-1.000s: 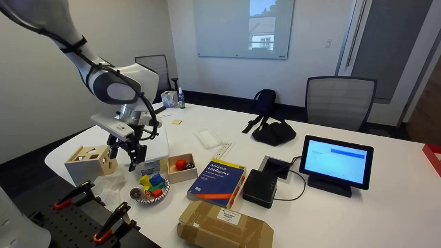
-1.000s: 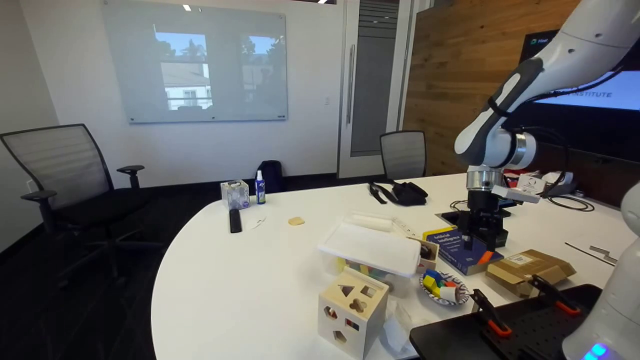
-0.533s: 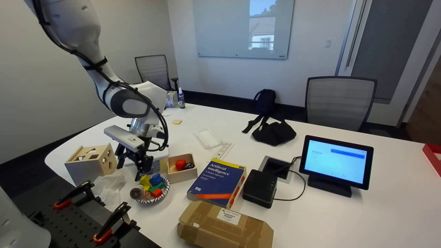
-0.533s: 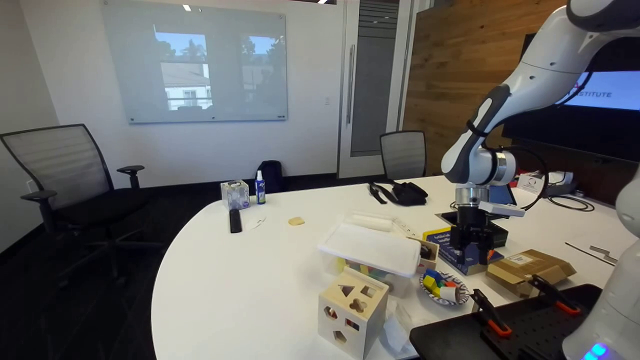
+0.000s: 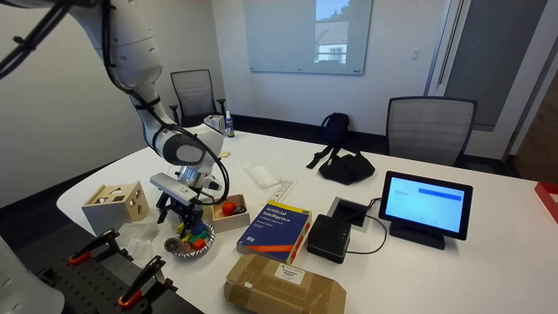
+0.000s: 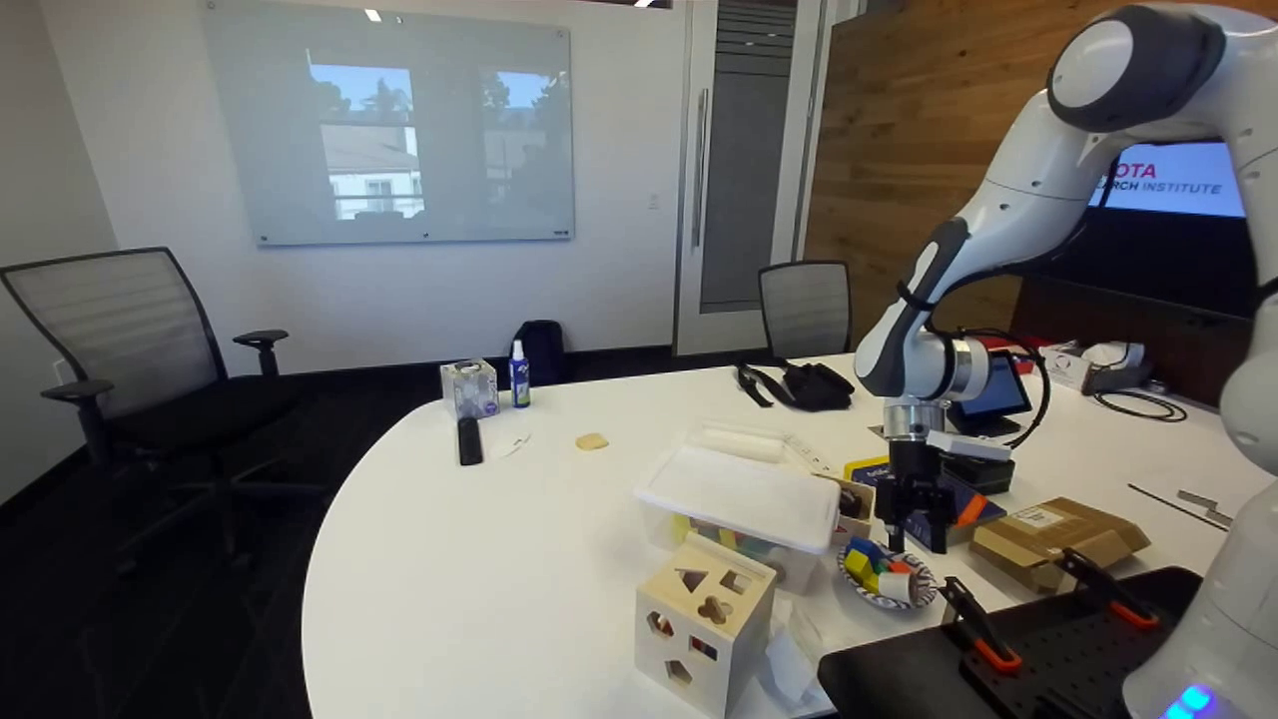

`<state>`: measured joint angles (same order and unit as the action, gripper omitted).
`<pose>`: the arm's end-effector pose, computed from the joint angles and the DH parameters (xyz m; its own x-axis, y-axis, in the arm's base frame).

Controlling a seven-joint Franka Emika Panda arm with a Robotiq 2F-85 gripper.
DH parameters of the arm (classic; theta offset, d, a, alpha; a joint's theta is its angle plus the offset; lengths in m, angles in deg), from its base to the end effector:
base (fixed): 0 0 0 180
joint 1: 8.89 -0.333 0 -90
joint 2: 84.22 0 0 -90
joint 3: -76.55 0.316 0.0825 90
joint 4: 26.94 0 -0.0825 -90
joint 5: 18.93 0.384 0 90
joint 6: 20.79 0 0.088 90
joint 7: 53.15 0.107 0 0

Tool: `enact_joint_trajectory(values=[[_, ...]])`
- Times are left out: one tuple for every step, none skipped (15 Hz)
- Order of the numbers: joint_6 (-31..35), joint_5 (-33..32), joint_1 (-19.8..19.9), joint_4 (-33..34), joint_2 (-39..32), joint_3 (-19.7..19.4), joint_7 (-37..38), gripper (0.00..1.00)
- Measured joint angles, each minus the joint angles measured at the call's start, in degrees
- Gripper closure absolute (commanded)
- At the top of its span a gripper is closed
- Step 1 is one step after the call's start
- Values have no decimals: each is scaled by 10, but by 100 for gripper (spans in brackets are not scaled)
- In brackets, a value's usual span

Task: Remove the white container from the white plate and put it in the wooden box

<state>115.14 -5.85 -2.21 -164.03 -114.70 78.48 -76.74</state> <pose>0.4128 -0.0292 0.0692 0.8706 0.1732 -0.4605 0.0471 -0.9610 -0.2725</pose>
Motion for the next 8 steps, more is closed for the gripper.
enact_joint_trajectory(values=[[0,-2,4,10,-16,5,0,0],[0,-5,7,19,-31,8,0,0],[0,-8,10,28,-44,10,0,0],[0,-11,13,36,-58,13,0,0],[0,-13,14,45,-70,15,0,0],[1,-16,15,53,-82,16,0,0],[2,-19,16,61,-92,17,0,0],[2,-21,17,70,-102,19,0,0]])
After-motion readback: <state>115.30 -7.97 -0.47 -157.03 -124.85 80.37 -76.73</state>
